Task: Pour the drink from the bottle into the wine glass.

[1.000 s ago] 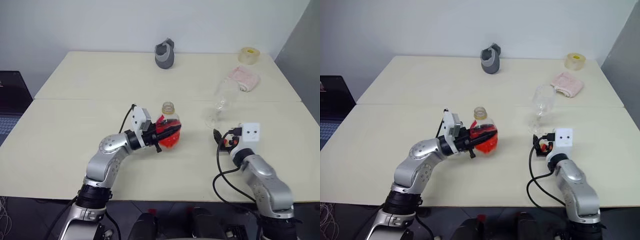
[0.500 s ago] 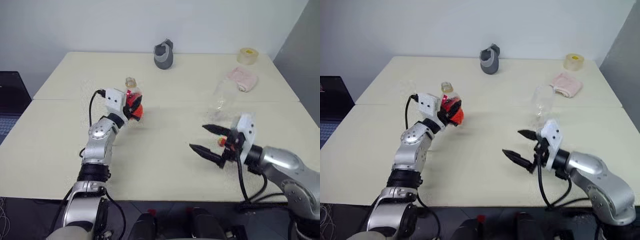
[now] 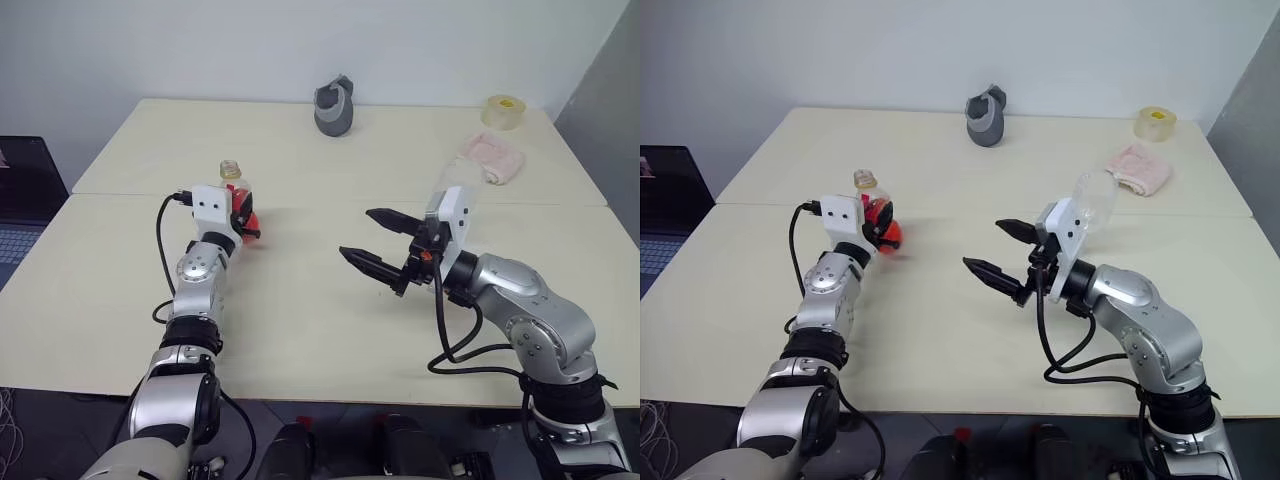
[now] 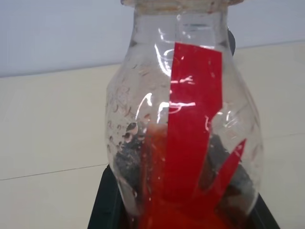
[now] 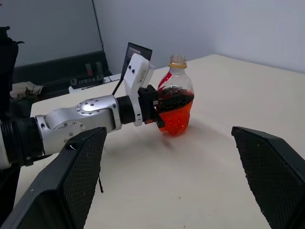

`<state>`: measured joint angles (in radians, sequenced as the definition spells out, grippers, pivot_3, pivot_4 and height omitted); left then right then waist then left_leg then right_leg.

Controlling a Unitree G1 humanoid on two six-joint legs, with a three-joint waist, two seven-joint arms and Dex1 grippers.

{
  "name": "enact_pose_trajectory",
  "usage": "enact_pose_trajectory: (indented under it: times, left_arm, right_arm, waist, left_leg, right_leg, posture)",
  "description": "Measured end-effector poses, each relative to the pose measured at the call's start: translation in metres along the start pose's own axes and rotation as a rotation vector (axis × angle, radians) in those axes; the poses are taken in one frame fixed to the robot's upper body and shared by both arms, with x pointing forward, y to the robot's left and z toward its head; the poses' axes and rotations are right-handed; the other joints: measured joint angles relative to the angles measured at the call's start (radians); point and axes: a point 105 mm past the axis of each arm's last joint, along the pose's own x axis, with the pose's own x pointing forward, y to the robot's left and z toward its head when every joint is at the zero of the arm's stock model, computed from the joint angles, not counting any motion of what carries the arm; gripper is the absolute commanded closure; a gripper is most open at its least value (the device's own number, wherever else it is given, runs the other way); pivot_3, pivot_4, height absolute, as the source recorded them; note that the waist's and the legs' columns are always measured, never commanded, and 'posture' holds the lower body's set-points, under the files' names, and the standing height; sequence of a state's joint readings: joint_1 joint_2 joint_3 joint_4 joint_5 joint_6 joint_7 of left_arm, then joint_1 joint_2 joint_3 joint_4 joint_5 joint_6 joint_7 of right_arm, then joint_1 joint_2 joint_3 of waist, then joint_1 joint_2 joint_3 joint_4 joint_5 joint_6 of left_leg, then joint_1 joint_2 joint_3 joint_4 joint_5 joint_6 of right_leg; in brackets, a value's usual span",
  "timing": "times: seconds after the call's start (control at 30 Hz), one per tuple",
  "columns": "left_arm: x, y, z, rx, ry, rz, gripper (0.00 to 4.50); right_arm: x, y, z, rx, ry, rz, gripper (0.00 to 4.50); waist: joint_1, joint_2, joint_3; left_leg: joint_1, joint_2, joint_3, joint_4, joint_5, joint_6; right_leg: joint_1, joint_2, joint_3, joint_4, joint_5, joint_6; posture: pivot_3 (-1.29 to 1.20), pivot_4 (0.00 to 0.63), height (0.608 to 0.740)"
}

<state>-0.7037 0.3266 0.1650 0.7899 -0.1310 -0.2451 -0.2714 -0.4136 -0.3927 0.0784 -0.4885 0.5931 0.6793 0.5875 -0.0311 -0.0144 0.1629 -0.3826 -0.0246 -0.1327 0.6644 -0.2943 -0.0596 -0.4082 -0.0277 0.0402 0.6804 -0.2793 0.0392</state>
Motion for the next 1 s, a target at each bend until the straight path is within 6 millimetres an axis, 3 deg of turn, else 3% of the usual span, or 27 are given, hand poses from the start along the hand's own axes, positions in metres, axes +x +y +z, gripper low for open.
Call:
enact_pose_trajectory:
  times: [0.33, 0.57, 1.0]
  left_arm:
    - [-0.001, -0.002, 0.001, 0.001, -0.027, -0.016, 0.04]
    - [-0.009, -0.001, 0.003, 0.007, -0.042, -0.010, 0.04]
    - [-0.042, -0.008, -0.012, -0.047, 0.033, 0.036, 0.04]
  right_arm:
    - [0.000, -0.001, 0.000, 0.001, 0.003, -0.007, 0.00]
    - [0.000, -0.002, -0.001, -0.001, 0.005, -0.013, 0.00]
    - [-0.001, -0.006, -0.001, 0.003, 0.000, -0.034, 0.00]
  waist:
    - [-0.001, 0.000, 0.000]
    - [-0.002, 0.000, 0.000]
    - [-0.001, 0.000, 0.000]
  left_leg:
    - [0.000, 0.000, 0.000, 0.000, 0.000, 0.000]
    - [0.001, 0.001, 0.000, 0.000, 0.000, 0.000]
    - [0.001, 0.001, 0.000, 0.000, 0.000, 0.000]
  right_leg:
    - [0.000, 0.001, 0.000, 0.000, 0.000, 0.000]
    - [0.000, 0.001, 0.000, 0.001, 0.000, 0.000]
    - [0.000, 0.001, 0.001, 0.001, 0.000, 0.000]
  posture:
    - [0.00, 0.150, 0.740]
    - [0.00, 0.150, 0.740]
    - [0.00, 0.150, 0.740]
